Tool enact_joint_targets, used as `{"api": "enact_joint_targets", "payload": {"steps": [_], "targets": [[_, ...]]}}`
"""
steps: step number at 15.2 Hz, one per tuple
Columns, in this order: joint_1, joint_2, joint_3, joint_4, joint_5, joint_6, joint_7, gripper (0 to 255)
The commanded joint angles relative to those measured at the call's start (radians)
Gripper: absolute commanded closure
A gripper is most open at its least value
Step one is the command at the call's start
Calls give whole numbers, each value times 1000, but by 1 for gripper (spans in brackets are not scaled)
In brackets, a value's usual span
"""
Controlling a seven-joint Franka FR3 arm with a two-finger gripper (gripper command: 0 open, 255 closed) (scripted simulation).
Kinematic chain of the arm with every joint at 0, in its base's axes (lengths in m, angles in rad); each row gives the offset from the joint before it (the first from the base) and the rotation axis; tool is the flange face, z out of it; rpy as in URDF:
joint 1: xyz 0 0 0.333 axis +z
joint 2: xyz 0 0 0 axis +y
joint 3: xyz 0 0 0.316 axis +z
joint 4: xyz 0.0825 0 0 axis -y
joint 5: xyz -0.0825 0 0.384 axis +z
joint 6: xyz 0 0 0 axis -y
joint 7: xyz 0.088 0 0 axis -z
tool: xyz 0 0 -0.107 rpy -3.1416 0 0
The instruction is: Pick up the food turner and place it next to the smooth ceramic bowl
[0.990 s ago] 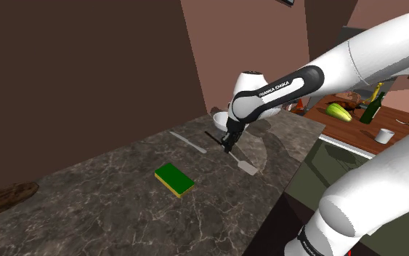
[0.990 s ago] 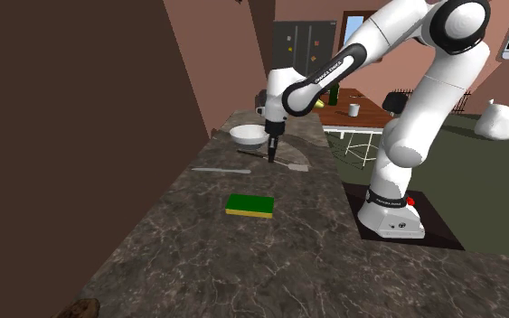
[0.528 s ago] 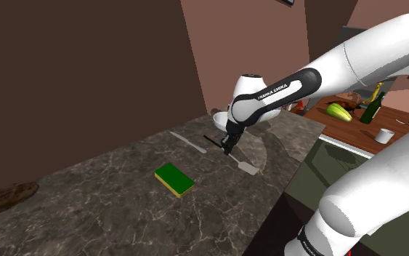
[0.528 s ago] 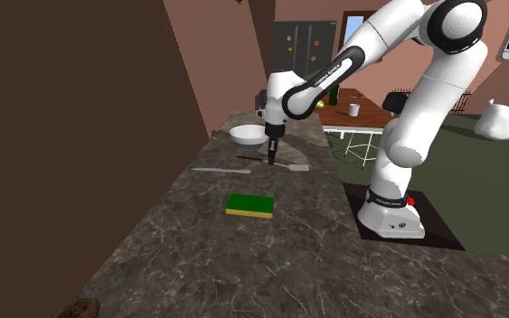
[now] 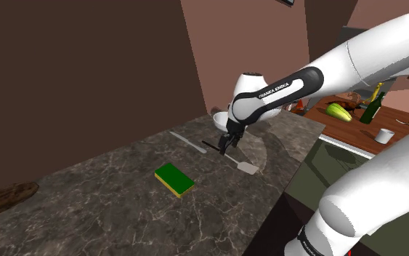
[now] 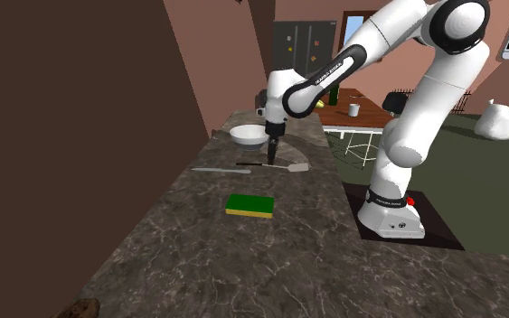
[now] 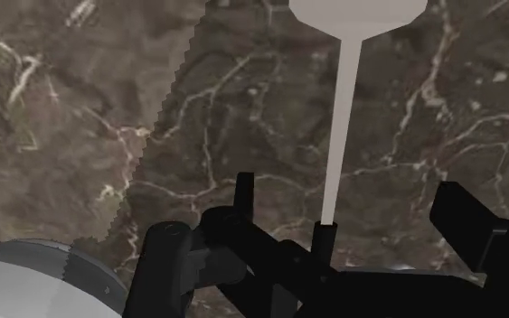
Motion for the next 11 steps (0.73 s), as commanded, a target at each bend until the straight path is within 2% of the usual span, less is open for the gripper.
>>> {"api": "enact_joint_targets", "payload": {"steps": [1,3,11], "targets": [[0,-38,-3,23,0,-62,-1,0],[0,-79,-6,52,0,-132,-2,0],[0,-79,-6,52,0,-132,-2,0]]}}
